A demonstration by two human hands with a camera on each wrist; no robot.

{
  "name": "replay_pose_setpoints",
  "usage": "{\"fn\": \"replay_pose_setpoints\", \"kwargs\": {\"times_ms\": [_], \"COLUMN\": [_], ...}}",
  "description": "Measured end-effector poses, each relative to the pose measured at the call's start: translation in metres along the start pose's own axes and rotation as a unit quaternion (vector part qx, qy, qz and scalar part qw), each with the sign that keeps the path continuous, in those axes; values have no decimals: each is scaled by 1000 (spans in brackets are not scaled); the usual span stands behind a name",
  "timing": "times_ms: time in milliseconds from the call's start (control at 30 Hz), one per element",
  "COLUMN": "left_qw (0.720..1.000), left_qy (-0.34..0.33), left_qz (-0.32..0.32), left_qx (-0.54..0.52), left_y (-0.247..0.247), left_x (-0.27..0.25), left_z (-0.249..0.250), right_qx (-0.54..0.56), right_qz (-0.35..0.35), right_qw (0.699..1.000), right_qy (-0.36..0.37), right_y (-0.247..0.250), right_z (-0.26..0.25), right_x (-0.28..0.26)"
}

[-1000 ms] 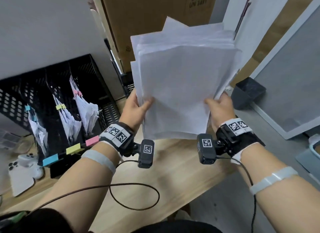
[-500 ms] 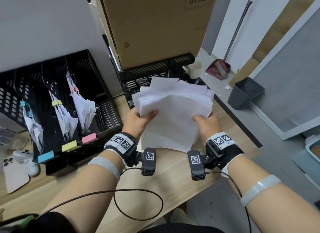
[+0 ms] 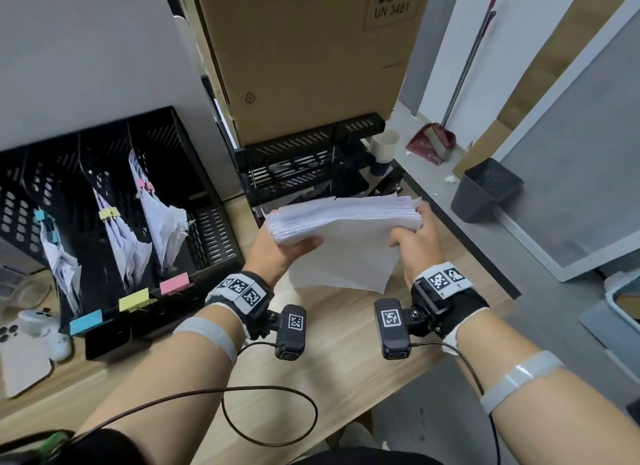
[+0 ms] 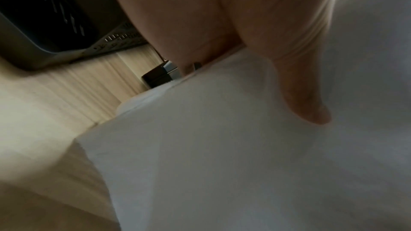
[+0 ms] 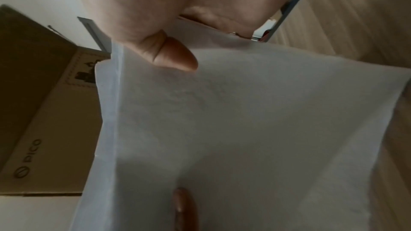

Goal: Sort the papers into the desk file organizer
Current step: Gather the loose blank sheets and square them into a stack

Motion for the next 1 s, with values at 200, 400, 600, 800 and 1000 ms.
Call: {"fn": "replay_pose_setpoints", "kwargs": {"times_ms": [200, 400, 600, 800, 1000], "left_qw": [997, 995, 996, 993, 1000], "left_qy": [-4, 46, 62, 39, 6], "left_qz": [12, 3, -10, 25, 10], "left_qx": [-76, -91, -70, -109, -28], "left_y": [-4, 3, -3, -11, -8], "left_x": [0, -4, -4, 1, 0], "left_z": [11, -9, -13, 7, 6], "right_qx": [1, 24, 50, 100, 24], "right_qz": [-23, 61, 83, 88, 77], "right_qw": [997, 998, 995, 991, 997], "right_qy": [74, 0, -35, 9, 3], "right_y": [7, 22, 23, 17, 20], "right_z": [-23, 17, 30, -1, 16], "right_x": [8, 15, 16, 14, 5]}}
Point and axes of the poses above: each hand's wrist, its own x-axis towards the middle knuckle, its own y-axis out of the back of the hand, z = x × y, the point moved 2 cm from there along x, towards the middle knuckle, and after that the axes turned 6 degrees about -x, right-handed, at the moved point
